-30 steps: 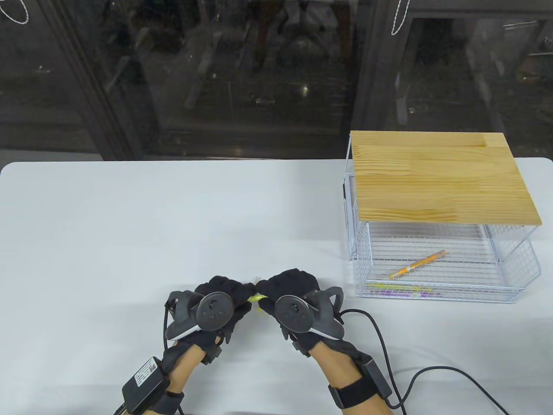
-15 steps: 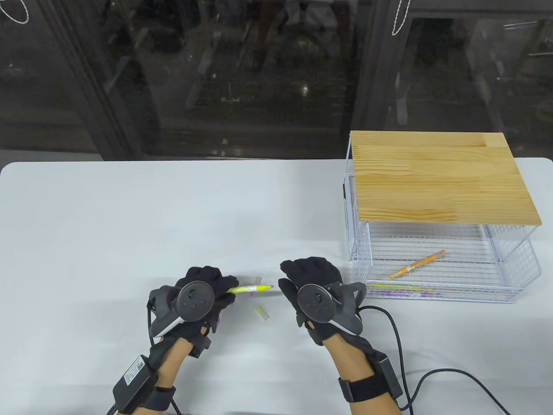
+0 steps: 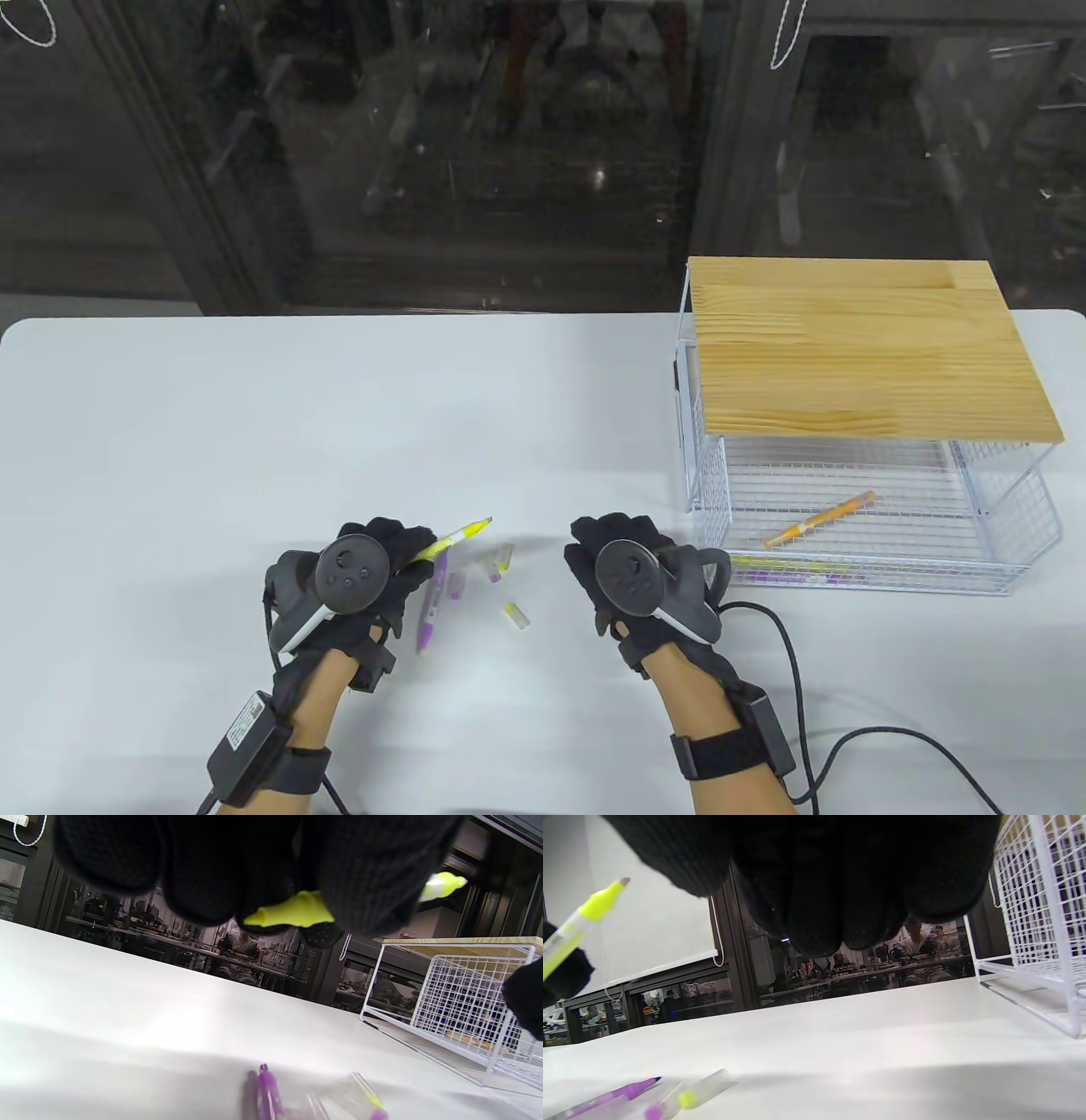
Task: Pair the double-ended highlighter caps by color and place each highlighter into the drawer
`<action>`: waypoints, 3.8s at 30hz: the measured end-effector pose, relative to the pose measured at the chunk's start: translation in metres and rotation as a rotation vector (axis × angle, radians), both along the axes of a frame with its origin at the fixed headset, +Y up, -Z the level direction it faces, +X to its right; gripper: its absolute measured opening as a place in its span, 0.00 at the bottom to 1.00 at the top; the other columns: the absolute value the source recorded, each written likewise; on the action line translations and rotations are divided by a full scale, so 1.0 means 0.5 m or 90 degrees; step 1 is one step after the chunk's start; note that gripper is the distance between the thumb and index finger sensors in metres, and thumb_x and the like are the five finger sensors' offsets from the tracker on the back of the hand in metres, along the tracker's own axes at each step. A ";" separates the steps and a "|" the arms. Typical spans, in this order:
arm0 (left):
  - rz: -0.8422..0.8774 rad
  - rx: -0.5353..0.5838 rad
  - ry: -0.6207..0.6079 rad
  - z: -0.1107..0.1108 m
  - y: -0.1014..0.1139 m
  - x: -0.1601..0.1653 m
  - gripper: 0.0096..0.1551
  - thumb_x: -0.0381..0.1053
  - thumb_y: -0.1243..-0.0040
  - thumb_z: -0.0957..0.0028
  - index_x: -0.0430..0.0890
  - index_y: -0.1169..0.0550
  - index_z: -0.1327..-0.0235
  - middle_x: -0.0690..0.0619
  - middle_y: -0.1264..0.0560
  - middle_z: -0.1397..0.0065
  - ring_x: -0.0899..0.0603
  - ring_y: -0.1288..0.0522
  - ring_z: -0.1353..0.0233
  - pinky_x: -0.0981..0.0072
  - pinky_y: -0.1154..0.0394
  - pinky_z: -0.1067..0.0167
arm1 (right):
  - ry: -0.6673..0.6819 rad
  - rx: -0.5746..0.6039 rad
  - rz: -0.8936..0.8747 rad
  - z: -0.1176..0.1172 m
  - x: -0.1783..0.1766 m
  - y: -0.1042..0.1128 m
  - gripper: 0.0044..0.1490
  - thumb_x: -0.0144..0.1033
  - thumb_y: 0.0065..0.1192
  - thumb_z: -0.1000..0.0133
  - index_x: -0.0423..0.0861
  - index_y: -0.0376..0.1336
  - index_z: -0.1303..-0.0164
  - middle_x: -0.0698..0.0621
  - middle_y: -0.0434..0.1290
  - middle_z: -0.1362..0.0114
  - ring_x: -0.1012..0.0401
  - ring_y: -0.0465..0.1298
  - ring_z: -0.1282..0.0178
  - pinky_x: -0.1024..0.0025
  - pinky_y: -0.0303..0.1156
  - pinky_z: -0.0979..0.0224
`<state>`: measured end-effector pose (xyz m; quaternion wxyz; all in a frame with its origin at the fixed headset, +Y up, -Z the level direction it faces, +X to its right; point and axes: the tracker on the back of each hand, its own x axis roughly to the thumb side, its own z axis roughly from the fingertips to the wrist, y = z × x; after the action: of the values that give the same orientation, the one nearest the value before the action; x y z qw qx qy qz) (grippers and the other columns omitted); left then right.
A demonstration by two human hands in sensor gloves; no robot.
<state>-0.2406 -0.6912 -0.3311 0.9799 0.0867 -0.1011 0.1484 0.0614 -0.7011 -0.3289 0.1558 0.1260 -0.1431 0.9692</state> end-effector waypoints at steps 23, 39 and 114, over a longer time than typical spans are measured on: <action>-0.004 -0.022 0.001 -0.002 -0.004 0.000 0.27 0.57 0.30 0.60 0.56 0.13 0.45 0.54 0.17 0.40 0.41 0.19 0.47 0.44 0.20 0.54 | 0.072 -0.119 0.161 0.004 -0.148 -0.073 0.28 0.54 0.72 0.53 0.55 0.76 0.45 0.52 0.81 0.43 0.51 0.78 0.48 0.59 0.76 0.47; -0.013 -0.033 0.015 -0.003 -0.003 -0.002 0.27 0.57 0.30 0.60 0.55 0.13 0.45 0.54 0.17 0.40 0.41 0.19 0.47 0.43 0.20 0.54 | 0.079 -0.099 0.277 0.009 -0.198 -0.102 0.26 0.51 0.78 0.57 0.59 0.77 0.47 0.55 0.81 0.43 0.53 0.77 0.46 0.59 0.75 0.45; -0.052 -0.063 -0.064 0.015 -0.012 0.051 0.27 0.57 0.30 0.59 0.55 0.13 0.45 0.54 0.16 0.40 0.40 0.18 0.46 0.42 0.21 0.52 | 0.048 -0.062 -0.319 0.002 0.002 -0.010 0.27 0.45 0.74 0.52 0.61 0.69 0.42 0.55 0.81 0.38 0.52 0.80 0.42 0.45 0.72 0.36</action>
<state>-0.2149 -0.6974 -0.3238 0.9819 0.0262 -0.1463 0.1171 0.0623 -0.7062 -0.3279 0.4022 0.1151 -0.1169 0.9008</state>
